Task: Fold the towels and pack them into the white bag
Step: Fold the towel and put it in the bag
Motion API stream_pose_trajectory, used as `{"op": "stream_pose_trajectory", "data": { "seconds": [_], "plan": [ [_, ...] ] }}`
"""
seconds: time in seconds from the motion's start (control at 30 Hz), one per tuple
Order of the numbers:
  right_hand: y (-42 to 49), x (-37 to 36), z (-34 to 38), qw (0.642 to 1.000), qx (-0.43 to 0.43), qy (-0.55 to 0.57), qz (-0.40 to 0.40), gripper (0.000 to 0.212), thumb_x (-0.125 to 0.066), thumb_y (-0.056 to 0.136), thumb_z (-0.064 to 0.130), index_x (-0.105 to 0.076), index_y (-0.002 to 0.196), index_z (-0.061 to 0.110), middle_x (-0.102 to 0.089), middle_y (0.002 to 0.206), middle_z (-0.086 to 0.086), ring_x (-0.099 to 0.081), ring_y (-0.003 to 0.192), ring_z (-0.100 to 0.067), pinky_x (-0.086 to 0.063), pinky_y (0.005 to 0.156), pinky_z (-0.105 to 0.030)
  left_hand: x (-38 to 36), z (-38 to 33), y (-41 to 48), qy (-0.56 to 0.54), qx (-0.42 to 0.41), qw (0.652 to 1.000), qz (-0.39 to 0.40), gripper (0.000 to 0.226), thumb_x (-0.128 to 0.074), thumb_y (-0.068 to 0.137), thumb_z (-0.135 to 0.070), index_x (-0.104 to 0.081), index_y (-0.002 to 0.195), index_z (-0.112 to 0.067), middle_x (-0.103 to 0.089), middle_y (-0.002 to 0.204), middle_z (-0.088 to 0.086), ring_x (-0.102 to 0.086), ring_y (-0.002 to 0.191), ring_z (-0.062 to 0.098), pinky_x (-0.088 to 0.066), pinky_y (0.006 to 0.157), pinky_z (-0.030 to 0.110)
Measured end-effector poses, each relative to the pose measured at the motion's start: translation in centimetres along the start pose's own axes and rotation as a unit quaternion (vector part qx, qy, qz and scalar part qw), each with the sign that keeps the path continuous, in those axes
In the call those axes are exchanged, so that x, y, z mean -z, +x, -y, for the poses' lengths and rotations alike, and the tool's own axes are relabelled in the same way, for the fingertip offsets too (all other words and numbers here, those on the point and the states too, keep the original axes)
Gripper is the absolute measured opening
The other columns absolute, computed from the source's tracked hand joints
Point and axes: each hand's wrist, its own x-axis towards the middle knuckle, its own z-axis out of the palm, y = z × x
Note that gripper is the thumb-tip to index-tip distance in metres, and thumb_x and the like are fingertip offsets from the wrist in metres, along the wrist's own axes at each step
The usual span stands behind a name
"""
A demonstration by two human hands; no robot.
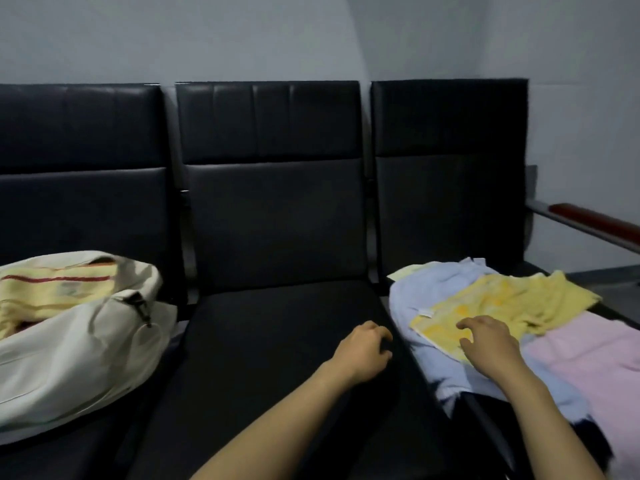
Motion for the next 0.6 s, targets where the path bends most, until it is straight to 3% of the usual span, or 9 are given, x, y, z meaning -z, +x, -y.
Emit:
{"op": "stream_pose_trajectory", "data": {
  "seconds": [0.27, 0.43, 0.5, 0.6],
  "plan": [
    [0.8, -1.5, -4.5, 0.997, -0.068, 0.036, 0.027, 0.050, -0.052, 0.095, 0.030, -0.038, 0.142, 0.025, -0.036, 0.145, -0.008, -0.030, 0.134, -0.030, -0.034, 0.103, -0.036, -6.8, -4.8, 6.4, -0.018, -0.015, 0.998, 0.050, 0.046, -0.050, 0.093, -0.023, -0.045, 0.138, -0.013, -0.044, 0.138, 0.010, -0.045, 0.126, 0.030, -0.042, 0.099, 0.040],
    [1.2, -2.8, -5.2, 0.994, -0.103, 0.002, -0.047, 0.018, -0.047, 0.097, 0.027, -0.055, 0.113, 0.024, -0.047, 0.127, -0.005, -0.035, 0.123, -0.027, -0.033, 0.096, -0.035, -10.1, -6.8, 9.1, -0.050, -0.025, 0.996, 0.064, 0.055, -0.052, 0.092, -0.022, -0.035, 0.144, -0.013, -0.042, 0.140, 0.013, -0.046, 0.124, 0.032, -0.042, 0.100, 0.041],
    [1.6, -2.9, -4.8, 0.992, -0.099, 0.012, -0.078, 0.016, -0.042, 0.098, 0.023, -0.055, 0.108, 0.021, -0.051, 0.121, -0.007, -0.039, 0.116, -0.028, -0.034, 0.091, -0.036, -11.0, -6.9, 9.2, -0.062, -0.041, 0.994, 0.081, 0.065, -0.054, 0.093, -0.024, -0.025, 0.150, -0.016, -0.032, 0.147, 0.013, -0.040, 0.130, 0.030, -0.039, 0.104, 0.039],
    [1.6, -1.6, -3.6, 0.975, -0.051, 0.194, -0.098, 0.007, -0.040, 0.099, 0.015, -0.046, 0.096, 0.016, -0.057, 0.102, -0.007, -0.049, 0.091, -0.027, -0.035, 0.071, -0.034, -11.6, -7.0, 9.5, -0.130, -0.068, 0.987, 0.063, 0.076, -0.060, 0.092, -0.024, -0.015, 0.153, -0.021, -0.004, 0.158, 0.011, -0.011, 0.146, 0.024, -0.025, 0.114, 0.034]
  ]
}}
